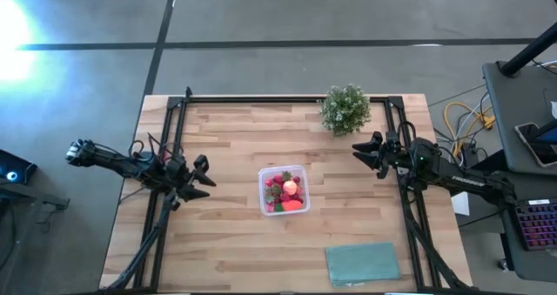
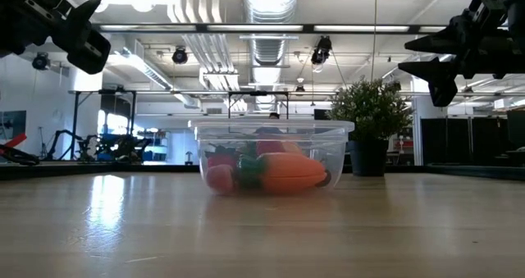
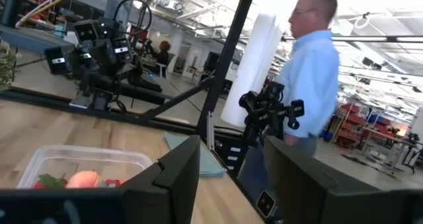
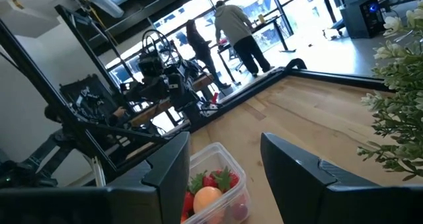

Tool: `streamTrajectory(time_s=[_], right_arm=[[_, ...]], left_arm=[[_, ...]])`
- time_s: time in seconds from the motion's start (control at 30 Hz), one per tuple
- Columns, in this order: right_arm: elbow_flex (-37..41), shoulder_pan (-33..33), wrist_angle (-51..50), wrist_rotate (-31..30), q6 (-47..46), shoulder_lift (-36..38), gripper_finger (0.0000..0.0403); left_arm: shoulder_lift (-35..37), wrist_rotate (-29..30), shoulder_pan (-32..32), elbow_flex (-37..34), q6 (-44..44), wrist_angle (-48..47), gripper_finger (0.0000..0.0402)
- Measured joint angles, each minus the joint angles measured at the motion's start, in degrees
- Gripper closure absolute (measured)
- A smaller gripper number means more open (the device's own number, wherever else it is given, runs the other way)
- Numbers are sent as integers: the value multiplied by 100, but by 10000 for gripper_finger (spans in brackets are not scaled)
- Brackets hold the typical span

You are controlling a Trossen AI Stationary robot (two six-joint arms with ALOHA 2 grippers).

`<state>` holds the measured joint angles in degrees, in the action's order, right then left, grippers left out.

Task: Pick and placing Produce into tupperware
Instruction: Return to Home Position

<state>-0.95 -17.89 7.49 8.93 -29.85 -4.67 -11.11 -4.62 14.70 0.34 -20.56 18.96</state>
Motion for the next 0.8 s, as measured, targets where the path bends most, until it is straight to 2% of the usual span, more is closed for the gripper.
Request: streamTrajectory(time_s=[0.8], right_arm=[[0,-2,1,1,0,0,225]], left_arm=[[-73,-20,0,-7,-2,0,246]])
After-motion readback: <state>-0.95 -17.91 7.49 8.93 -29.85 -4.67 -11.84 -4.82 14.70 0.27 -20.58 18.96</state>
